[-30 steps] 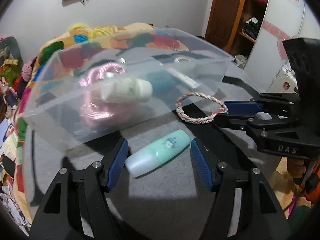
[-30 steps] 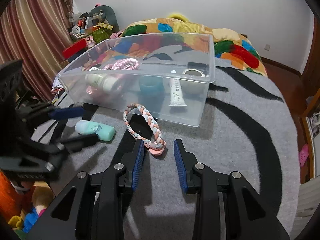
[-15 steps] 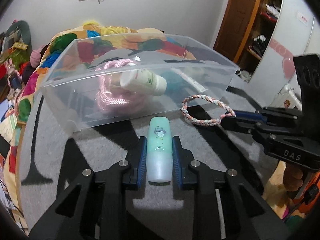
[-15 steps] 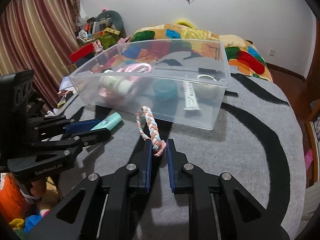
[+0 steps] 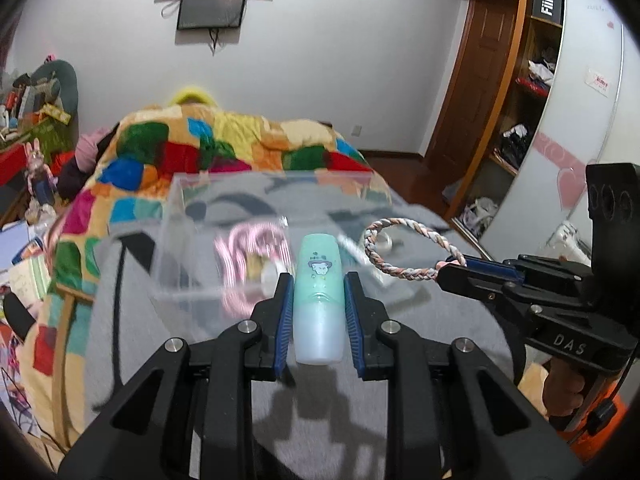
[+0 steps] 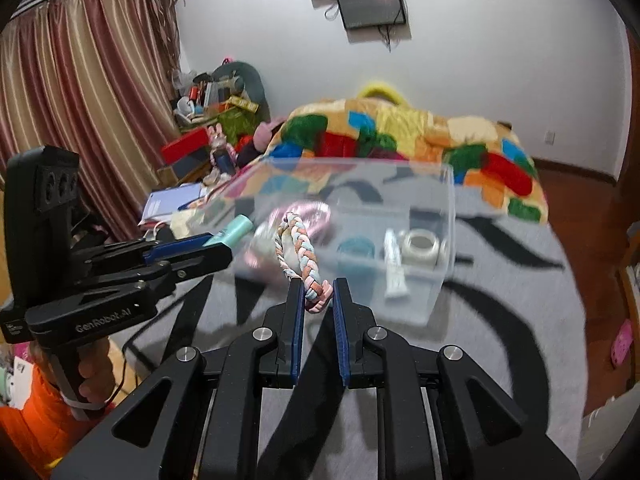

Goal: Organize objects
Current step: 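Carry the braided rope ring with the right tool while the left carries the mint-green tube into the box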

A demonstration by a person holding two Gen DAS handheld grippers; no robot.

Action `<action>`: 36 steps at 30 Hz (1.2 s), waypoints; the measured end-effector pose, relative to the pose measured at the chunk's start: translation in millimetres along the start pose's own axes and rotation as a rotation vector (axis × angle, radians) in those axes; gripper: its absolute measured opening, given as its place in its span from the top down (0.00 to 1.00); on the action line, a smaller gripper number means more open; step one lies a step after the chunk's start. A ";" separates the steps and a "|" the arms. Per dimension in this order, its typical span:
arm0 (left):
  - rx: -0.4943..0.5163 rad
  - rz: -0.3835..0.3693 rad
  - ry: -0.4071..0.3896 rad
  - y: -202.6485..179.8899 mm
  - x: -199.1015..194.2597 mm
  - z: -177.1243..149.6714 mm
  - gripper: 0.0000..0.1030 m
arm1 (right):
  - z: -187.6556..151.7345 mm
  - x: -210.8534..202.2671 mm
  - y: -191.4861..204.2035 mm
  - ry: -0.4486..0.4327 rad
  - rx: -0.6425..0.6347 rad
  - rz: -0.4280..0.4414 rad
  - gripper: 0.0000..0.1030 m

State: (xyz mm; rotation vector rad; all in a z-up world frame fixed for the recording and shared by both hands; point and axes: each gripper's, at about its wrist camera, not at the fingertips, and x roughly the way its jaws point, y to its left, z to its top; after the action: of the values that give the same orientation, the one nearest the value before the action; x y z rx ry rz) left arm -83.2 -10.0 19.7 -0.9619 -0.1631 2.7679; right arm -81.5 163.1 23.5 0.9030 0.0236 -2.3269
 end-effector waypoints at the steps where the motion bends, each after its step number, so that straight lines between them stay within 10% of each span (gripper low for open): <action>1: 0.004 0.008 -0.008 -0.2 0.7 4.6 0.76 | 4.1 0.0 -1.9 -0.009 -0.004 -0.008 0.88; 20: 0.017 0.016 0.097 1.0 80.8 29.7 0.76 | 28.6 66.1 -28.0 0.074 0.045 -0.065 0.87; 32: 0.039 0.056 0.009 -5.7 36.0 25.1 0.68 | 27.7 36.8 -21.8 0.030 -0.007 -0.083 0.81; 36: 0.022 0.077 -0.017 -0.9 18.5 14.8 0.56 | 24.2 19.2 -10.6 -0.015 -0.029 -0.097 0.63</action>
State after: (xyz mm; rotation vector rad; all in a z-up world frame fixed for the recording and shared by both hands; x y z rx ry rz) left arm -106.5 -5.4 20.3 -0.9593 -0.0998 2.8418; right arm -112.9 155.3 28.1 0.8873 0.0964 -2.4162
